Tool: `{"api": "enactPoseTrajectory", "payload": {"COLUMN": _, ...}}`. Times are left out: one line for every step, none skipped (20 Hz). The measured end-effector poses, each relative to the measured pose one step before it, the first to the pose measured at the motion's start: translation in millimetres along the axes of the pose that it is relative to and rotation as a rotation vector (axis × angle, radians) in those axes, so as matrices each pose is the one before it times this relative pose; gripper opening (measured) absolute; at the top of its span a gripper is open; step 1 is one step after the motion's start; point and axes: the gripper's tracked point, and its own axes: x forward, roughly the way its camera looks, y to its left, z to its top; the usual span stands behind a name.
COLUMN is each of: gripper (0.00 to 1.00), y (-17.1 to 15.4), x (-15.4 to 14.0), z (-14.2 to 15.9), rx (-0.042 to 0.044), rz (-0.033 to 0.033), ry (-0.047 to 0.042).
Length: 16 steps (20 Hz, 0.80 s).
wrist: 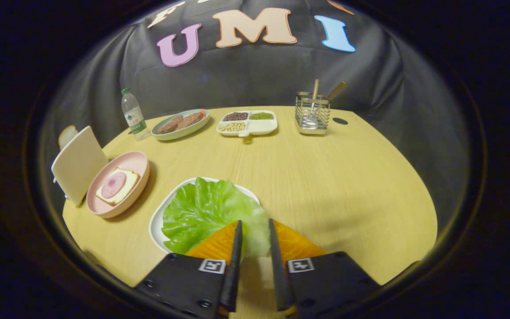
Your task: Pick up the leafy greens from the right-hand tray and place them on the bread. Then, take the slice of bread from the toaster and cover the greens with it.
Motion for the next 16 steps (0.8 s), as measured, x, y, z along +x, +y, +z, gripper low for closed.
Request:
{"api": "enactPoseTrajectory", "payload": {"gripper": 0.27, "y": 0.38, "x": -1.53, "z": 0.16, "rx": -0.01030, "rz": -0.00872, "ry": -0.00252}}
{"api": "enactPoseTrajectory", "payload": {"gripper": 0.20, "y": -2.27, "x": -0.01, "z": 2.26, "rx": -0.01092, "rz": -0.01559, "ry": -0.00571}}
{"api": "enactPoseTrajectory", "payload": {"gripper": 0.12, "y": 3.78, "x": -0.53, "z": 0.45, "rx": -0.00525, "rz": 0.01840, "ry": 0.00551}}
{"api": "enactPoseTrajectory", "payload": {"gripper": 0.10, "y": 5.48, "x": -2.84, "z": 0.07, "rx": -0.00150, "rz": 0.02105, "ry": 0.00108}}
{"api": "enactPoseTrajectory", "payload": {"gripper": 0.07, "y": 2.31, "x": -4.32, "z": 2.44, "rx": -0.01066, "rz": 0.00778, "ry": 0.00180}}
{"api": "enactPoseTrajectory", "payload": {"gripper": 0.06, "y": -3.88, "x": 3.22, "z": 1.77, "rx": -0.01980, "rz": -0.01179, "ry": -0.01085}}
{"api": "enactPoseTrajectory", "payload": {"gripper": 0.04, "y": 0.31, "x": -0.55, "z": 1.28, "rx": -0.01109, "rz": 0.00080, "ry": 0.00918}}
{"api": "enactPoseTrajectory", "payload": {"gripper": 0.04, "y": 1.94, "x": -9.89, "z": 8.30, "rx": -0.00983, "rz": 0.00378, "ry": -0.01807}}
{"api": "enactPoseTrajectory", "payload": {"gripper": 0.04, "y": 1.21, "x": -3.66, "z": 7.37, "rx": -0.01547, "rz": -0.00310, "ry": -0.01471}}
{"api": "enactPoseTrajectory", "payload": {"gripper": 0.03, "y": 0.14, "x": -8.13, "z": 12.98, "rx": -0.01426, "rz": -0.00232, "ry": -0.03018}}
{"api": "enactPoseTrajectory", "payload": {"gripper": 0.03, "y": 3.77, "x": -4.92, "z": 10.18, "rx": -0.00674, "rz": 0.00883, "ry": -0.01631}}
{"api": "enactPoseTrajectory", "payload": {"gripper": 0.03, "y": 4.19, "x": -5.31, "z": 10.85, "rx": -0.01218, "rz": 0.01924, "ry": -0.01988}}
{"api": "enactPoseTrajectory", "payload": {"gripper": 0.03, "y": 0.25, "x": -4.24, "z": 9.73, "rx": -0.02664, "rz": -0.00702, "ry": -0.01838}}
{"api": "enactPoseTrajectory", "payload": {"gripper": 0.03, "y": 4.82, "x": -4.52, "z": 6.04, "rx": -0.02148, "rz": 0.01823, "ry": -0.00495}}
{"api": "enactPoseTrajectory", "payload": {"gripper": 0.03, "y": 1.25, "x": -7.64, "z": 8.19, "rx": -0.01688, "rz": 0.00378, "ry": -0.01852}}
{"api": "enactPoseTrajectory", "payload": {"gripper": 0.03, "y": 3.78, "x": -3.92, "z": 5.17, "rx": -0.01622, "rz": 0.00413, "ry": -0.01044}}
